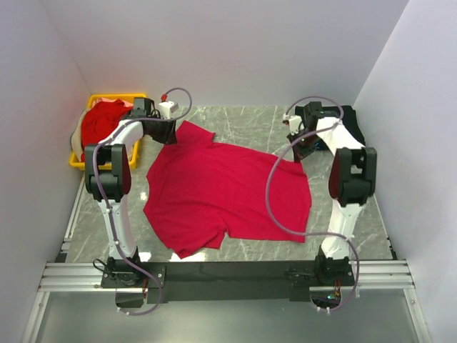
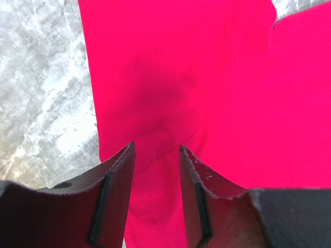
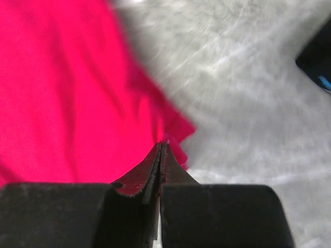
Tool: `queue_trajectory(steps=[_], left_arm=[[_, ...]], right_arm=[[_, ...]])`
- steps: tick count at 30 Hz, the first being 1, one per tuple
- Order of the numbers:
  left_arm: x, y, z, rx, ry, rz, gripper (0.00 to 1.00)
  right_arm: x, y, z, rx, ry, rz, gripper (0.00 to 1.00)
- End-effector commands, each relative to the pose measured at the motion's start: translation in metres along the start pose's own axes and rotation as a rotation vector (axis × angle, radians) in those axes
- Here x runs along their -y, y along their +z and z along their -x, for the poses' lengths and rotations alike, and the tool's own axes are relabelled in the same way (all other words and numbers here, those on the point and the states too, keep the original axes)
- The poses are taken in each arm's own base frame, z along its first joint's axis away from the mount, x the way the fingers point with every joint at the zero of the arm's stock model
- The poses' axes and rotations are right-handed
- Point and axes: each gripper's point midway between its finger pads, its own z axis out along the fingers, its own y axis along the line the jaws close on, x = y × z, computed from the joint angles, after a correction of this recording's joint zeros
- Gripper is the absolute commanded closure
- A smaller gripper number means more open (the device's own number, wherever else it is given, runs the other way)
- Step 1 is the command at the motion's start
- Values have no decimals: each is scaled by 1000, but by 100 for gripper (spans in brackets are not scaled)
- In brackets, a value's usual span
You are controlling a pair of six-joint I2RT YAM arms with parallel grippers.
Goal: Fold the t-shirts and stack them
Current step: Flatten the tshirt out
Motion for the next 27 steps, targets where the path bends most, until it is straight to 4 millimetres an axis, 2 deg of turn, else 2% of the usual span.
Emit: queue_trajectory(steps=[1, 2, 4, 5, 8, 9, 11, 12, 14, 15, 16, 17, 19, 21, 23, 24, 25, 27], left_arm=[[3, -15, 19, 53, 28, 15, 55], [4, -15, 17, 48, 27, 15, 55], [4, -16, 17, 46, 33, 16, 55], [3, -15, 16, 44, 34, 15, 55], [3, -14, 14, 37, 35, 13, 55], [4, -15, 13, 33, 33, 14, 55], [4, -14, 13, 30, 32, 6, 55], [5, -14, 13, 29, 31, 4, 55], [6, -14, 10, 22, 33, -1, 55], [6, -15, 11, 24, 35, -1, 55], [6, -15, 10, 21, 35, 0, 55], [6, -14, 9, 17, 38, -3, 55], [6, -14, 8, 11, 36, -5, 55], [6, -14, 9, 14, 39, -6, 55], [6, -14, 10, 14, 37, -7, 55], [6, -14, 11, 14, 37, -7, 55], [6, -13, 11, 14, 34, -7, 55], [5, -13, 12, 16, 36, -5, 55]], right_arm=[[-23, -55, 26, 173, -92, -13, 100], [-43, -59, 23, 179, -126, 15, 100], [-68, -57, 14, 160, -189, 64, 100], [-91, -50, 4, 129, -229, 109, 100], [-125, -32, -22, 38, -297, 171, 100], [-145, -19, -38, -15, -336, 204, 100], [-161, -8, -55, -67, -378, 228, 100], [-168, -3, -72, -117, -396, 248, 100], [-185, -3, -91, -172, -488, 290, 100], [-190, -9, -98, -194, -506, 310, 96], [-195, -14, -96, -175, -504, 340, 74], [-194, -24, -84, -123, -493, 326, 67], [-184, -36, -59, -29, -386, 300, 62], [-170, -47, -27, 75, -302, 255, 63], [-153, -50, -12, 104, -170, 217, 65], [-149, -47, -11, 94, -138, 207, 66], [-144, -37, -15, 51, -102, 200, 69], [-141, -30, -27, -12, -65, 202, 71]])
